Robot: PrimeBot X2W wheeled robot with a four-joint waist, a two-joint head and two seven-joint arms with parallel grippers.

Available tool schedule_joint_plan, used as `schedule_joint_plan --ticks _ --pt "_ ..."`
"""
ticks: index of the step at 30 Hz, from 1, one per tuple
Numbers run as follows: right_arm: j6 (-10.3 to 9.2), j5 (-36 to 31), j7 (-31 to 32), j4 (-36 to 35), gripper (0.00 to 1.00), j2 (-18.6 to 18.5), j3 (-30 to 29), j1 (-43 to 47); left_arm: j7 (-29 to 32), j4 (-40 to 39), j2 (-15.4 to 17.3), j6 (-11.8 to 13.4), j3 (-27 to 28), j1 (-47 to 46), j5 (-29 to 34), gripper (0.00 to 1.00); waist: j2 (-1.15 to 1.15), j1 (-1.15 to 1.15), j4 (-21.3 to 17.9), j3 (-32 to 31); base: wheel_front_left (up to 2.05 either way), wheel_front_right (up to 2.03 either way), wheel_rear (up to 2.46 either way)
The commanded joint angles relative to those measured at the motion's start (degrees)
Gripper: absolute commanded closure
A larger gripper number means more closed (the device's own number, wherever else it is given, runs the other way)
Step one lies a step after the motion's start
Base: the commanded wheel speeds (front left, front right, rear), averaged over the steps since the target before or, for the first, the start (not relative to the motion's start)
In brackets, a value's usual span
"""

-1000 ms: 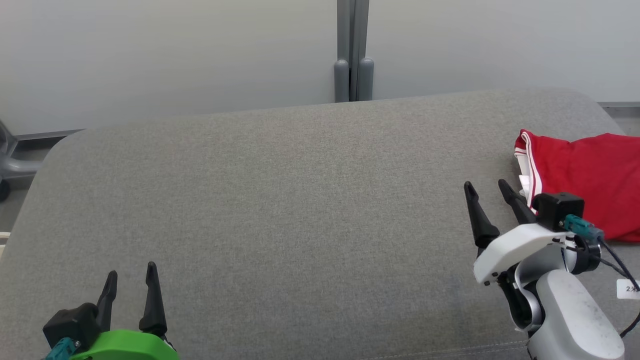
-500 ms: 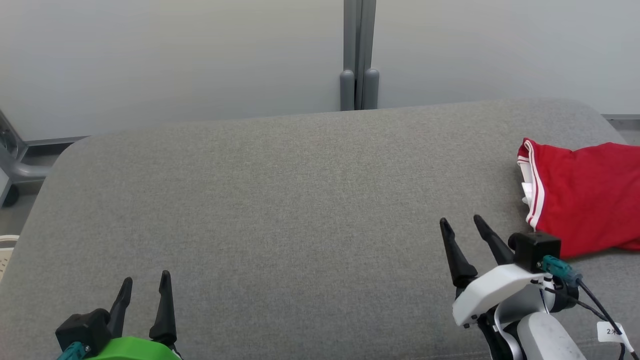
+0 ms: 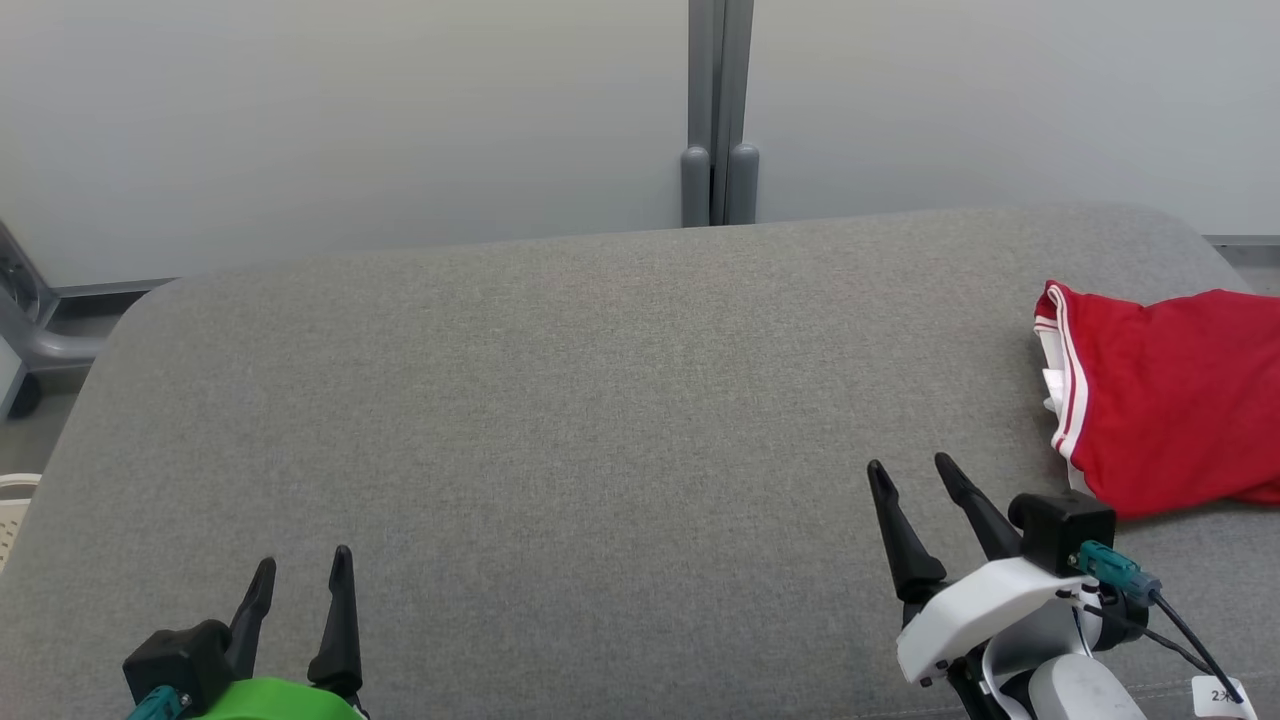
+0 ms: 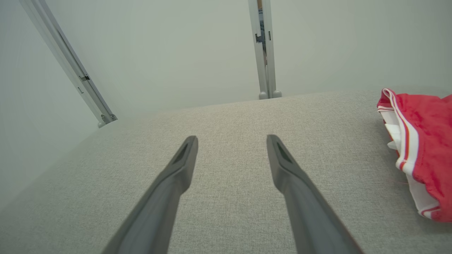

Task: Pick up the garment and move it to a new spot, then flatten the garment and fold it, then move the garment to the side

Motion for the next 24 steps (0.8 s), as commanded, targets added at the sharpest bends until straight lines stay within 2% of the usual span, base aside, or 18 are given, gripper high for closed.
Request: schedule_joint_plan --ticks 1,24 --pt "-0.02 0.29 -0.21 -0.35 0.00 -0.06 0.17 0.86 0.37 -0.09 0.55 -0.23 -0.21 0.72 0.26 0.00 0.00 0.00 -0.01 0.02 0.00 0.00 0.00" --pt "-0.02 -0.30 -0.27 -1.12 0.00 -0.05 -0.81 0.57 0.85 -2.03 1.44 1.54 -0.53 1.48 0.17 0.00 0.00 0.00 0.58 0.38 0.00 0.00 0.00"
